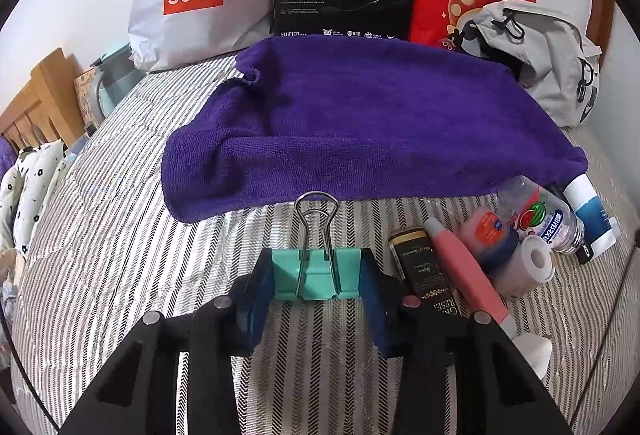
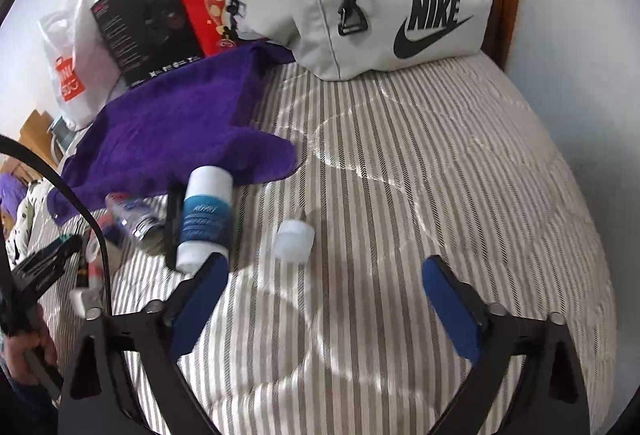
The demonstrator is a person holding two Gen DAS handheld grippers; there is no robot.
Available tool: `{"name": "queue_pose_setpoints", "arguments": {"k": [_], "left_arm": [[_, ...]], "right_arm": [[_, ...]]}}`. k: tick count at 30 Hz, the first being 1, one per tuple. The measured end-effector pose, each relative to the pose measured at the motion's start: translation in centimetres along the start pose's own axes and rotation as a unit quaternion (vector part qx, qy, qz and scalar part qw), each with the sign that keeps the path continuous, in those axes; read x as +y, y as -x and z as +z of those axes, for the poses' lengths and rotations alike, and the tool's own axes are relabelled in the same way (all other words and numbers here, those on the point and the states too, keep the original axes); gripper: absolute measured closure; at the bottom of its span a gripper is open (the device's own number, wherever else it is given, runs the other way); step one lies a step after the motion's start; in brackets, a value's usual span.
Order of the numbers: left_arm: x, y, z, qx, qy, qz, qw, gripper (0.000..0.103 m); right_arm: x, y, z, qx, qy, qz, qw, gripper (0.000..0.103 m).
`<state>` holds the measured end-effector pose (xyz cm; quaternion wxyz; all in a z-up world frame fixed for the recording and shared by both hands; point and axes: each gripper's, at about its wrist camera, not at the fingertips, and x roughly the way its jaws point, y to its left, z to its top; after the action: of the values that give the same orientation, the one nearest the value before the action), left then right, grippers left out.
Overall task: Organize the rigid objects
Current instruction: 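Grasp the green binder clip with the left tool while the right tool grasps the small white cap, then carry the clip with the left tool while the right tool carries the cap onto the purple towel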
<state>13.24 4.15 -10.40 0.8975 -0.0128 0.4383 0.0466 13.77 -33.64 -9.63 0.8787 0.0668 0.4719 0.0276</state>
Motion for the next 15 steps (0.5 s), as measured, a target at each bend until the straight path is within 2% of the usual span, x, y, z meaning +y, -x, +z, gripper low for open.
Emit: {"name": "queue_pose_setpoints", "arguments": {"k": [2,4,7,9,13,15], "left_arm": [[0.0,-0.1,0.1,0.000,0.001,-0.002,1.0000,0.064],[0.0,-0.1,0.0,0.000,0.000,-0.001,1.0000,0.064],[0.0,-0.1,0.0,-0.001,0.000,-0.001,1.0000,0.064],[0.0,-0.1,0.0,0.000,0.000,-0.001,1.0000,0.064],[0.1,-0.1,0.1,-0.001,0.001,-0.003,1.0000,0.063],[0.0,-0.2,0.0,-0.002,0.000,-0.002,1.0000,0.064]], "right_arm": [[-0.3,-1.3,0.4,0.011,-0.006,0.003,1.000,0.020],[-0.2,-2.2,0.5,0.011,-0.005,0.011,1.000,0.034],[0.6,-3.3,0.5,0.013,0.011,0.018,1.000,0.044],[1.1,-3.7,0.4,0.008,0.029,0.002,1.000,0.049],[1.8,-3.7,0.2,-0.001,0.050,-0.022,0.999,0.074],[1.8,-3.8,0.2,-0.001,0.048,-0.015,0.999,0.076]]}}
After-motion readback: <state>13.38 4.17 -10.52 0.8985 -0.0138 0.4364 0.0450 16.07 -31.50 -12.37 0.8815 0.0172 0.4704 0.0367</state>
